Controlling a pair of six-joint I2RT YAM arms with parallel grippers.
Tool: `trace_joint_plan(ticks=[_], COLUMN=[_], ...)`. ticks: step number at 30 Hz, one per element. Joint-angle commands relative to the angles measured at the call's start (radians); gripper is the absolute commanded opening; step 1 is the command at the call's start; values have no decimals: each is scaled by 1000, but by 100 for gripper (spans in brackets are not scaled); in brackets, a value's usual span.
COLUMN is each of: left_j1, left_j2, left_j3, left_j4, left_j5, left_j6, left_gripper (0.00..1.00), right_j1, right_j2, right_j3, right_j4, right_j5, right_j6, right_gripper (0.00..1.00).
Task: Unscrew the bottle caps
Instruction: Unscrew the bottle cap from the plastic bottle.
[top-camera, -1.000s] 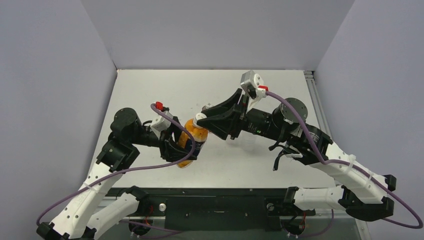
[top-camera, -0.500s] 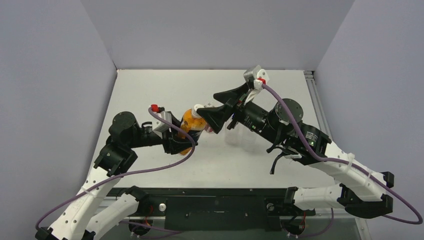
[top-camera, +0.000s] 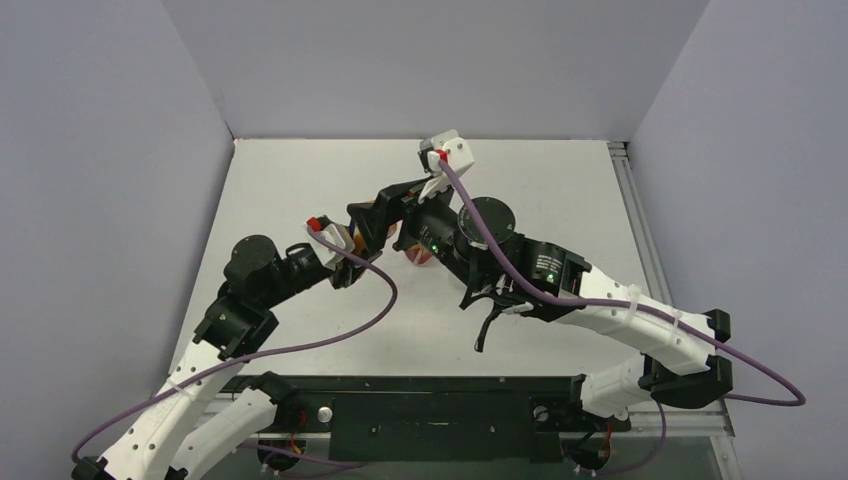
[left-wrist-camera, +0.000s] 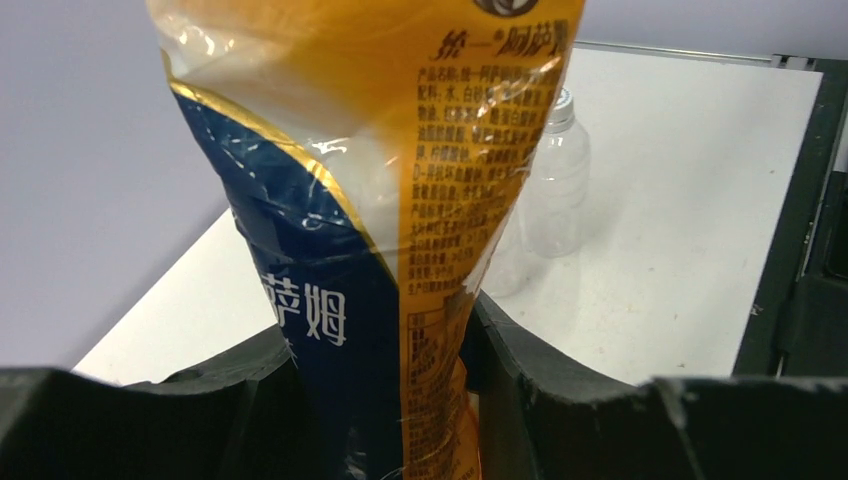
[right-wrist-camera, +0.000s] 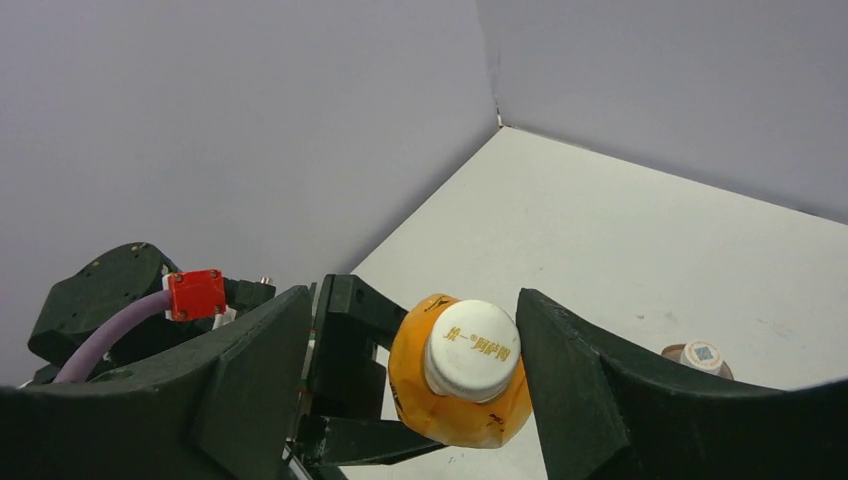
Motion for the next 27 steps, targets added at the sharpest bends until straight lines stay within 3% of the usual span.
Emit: trace_joint_plan(ticks=[1,7,12,23,27], left_j1=[-6,-7,-7,-7,-7], left_j2=[-4,-9,-9,8,12], left_j3=[14,7,4,35,56], left_j4=[86,90,94,85,64], left_j5=[-75,-65,-66,-59,-38], left_j6=[-14,-18,-19,-44,-52], left_gripper=[0,0,0,0,0], right_j1=[7,8,8,-3,-3], right_j2=[7,-8,-16,-8,-11], right_j3=[58,16,-1,-5,-5], right_j4=[22,70,76,46,20], right_j5=[76,61,60,83,121], right_j6=[-3,0,3,-10,-36], right_gripper=[68,56,38,26,25])
